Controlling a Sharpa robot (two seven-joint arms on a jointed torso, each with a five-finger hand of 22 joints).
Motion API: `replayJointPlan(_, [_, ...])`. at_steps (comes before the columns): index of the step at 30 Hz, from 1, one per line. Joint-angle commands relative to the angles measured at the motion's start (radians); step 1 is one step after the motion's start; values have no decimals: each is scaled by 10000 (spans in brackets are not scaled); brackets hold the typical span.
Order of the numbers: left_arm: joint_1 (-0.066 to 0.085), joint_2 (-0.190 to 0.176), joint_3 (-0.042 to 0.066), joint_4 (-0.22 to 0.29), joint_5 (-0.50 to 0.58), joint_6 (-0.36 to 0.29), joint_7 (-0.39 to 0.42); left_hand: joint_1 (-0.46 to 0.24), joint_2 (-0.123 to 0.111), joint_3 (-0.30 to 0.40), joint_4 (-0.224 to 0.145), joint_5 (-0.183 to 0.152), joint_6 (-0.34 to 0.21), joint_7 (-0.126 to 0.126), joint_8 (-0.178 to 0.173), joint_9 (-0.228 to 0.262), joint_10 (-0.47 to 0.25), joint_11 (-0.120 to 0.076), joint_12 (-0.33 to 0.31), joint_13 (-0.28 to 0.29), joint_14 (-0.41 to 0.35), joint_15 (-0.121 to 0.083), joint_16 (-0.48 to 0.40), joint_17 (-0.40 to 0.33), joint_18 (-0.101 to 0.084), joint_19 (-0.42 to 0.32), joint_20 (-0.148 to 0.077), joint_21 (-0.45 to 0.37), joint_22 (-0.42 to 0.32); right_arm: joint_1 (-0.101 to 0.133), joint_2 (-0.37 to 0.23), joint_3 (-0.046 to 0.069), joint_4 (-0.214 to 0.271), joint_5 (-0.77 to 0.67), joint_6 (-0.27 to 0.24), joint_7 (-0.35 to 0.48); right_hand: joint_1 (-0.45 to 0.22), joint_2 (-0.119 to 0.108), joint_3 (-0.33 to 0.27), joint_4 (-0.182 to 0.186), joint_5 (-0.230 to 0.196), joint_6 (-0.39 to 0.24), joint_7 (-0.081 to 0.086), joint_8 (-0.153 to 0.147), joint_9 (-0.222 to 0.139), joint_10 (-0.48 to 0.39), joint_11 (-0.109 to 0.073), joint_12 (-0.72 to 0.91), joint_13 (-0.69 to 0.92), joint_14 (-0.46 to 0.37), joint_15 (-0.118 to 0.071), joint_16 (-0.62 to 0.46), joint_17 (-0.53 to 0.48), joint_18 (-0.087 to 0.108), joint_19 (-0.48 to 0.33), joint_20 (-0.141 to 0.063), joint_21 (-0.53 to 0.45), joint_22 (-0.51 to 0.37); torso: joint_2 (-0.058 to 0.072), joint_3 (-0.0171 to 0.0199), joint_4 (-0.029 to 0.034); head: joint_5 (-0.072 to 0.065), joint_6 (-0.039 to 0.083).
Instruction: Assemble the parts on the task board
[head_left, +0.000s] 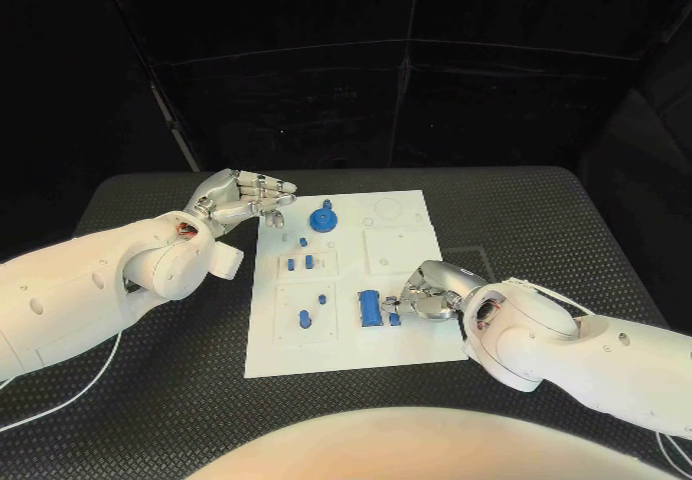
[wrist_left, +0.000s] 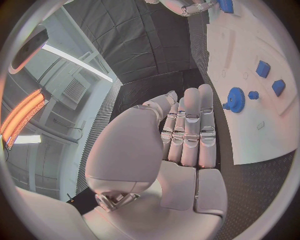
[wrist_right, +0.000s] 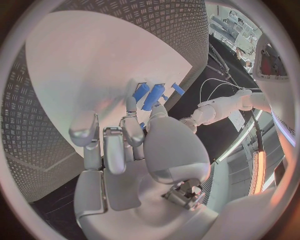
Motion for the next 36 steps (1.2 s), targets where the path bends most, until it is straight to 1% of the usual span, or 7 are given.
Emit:
replayJointPlan(1, [12, 2, 9, 12, 37, 97, 22, -29, -18, -9, -59, 2, -49, 33, -31, -9, -100, 5, 63, -16, -72, -24, -58, -15, 131, -51, -4, -70, -14, 12, -38, 3, 70, -176, -99, 76, -103, 13, -55, -9, -3, 26, -34, 64, 15, 85, -18, 46, 21, 776, -58, 49, 1274, -69, 87, -8, 50, 22, 7, 1, -5, 1, 1])
replayJointPlan(6, [12, -4, 9, 13, 37, 99, 15, -29, -18, -9, -59, 2, -49, 33, -31, -9, -100, 5, 63, -16, -72, -24, -58, -15, 131, -51, -4, -70, -14, 11, -112, 3, 98, -267, -72, 71, -82, 28, -61, -25, 35, 36, -45, 80, 29, 102, -28, 69, 42, 781, -65, 61, 1292, -75, 105, -14, 69, 53, 2, -3, -3, -10, 13])
replayJointPlan(9, [12, -6, 9, 11, 37, 98, 13, -29, -18, -9, -59, 2, -49, 33, -31, -9, -100, 5, 63, -16, -72, -24, -58, -15, 131, -51, -4, -70, -14, 11, -161, 3, 115, -319, 46, 76, 344, -106, -47, -185, -14, 17, -64, 109, 71, 112, -47, 80, 59, 782, -87, 68, 1302, -74, 107, -34, 77, 63, 0, -2, -1, -11, 10])
replayJointPlan(12, [12, -10, 9, 7, 37, 91, 7, -29, -18, -9, -59, 2, -49, 33, -31, -9, -100, 5, 63, -16, -72, -24, -58, -15, 131, -51, -4, -70, -14, 11, -209, 3, 151, -350, 200, 95, 1006, -284, -15, -450, -499, -8, -55, 146, 126, 106, -47, 69, 67, 782, -90, 74, 1315, -78, 101, -46, 77, 71, 5, 1, 5, -6, 11])
replayJointPlan(14, [12, -10, 9, 2, 37, 91, 4, -29, -18, -9, -59, 2, -49, 33, -31, -9, -100, 5, 63, -16, -72, -24, -58, -15, 131, -51, -4, -70, -14, 11, -245, 3, 194, -362, 267, 107, 1154, -316, -29, -495, -691, -16, -47, 160, 148, 109, -42, 71, 75, 784, -85, 82, 1329, -81, 104, -44, 84, 85, 1, 1, -2, 3, 9])
replayJointPlan(22, [10, -1, 9, -26, 37, 92, -9, -29, -18, -9, -59, 2, -49, 33, -31, -9, -100, 5, 63, -16, -72, -24, -58, -15, 131, -51, -4, -70, -14, 10, -389, 2, 360, -372, 336, 120, 1098, -290, -101, -377, -842, -19, -38, 178, 174, 122, -32, 85, 94, 787, -76, 92, 1348, -85, 115, -37, 97, 112, 6, 5, -18, 0, 9])
replayJointPlan(36, [5, 29, 8, -64, 37, 129, -10, -29, -18, -9, -59, 2, -49, 33, -31, -9, -100, 5, 63, -16, -72, -24, -58, -15, 131, -51, -4, -70, -14, 10, -498, 2, 343, -350, 614, 136, 1162, -310, -131, -359, -947, -18, -48, 196, 196, 129, -37, 91, 104, 789, -78, 98, 1358, -88, 121, -35, 107, 131, 2, -4, 3, -30, 9])
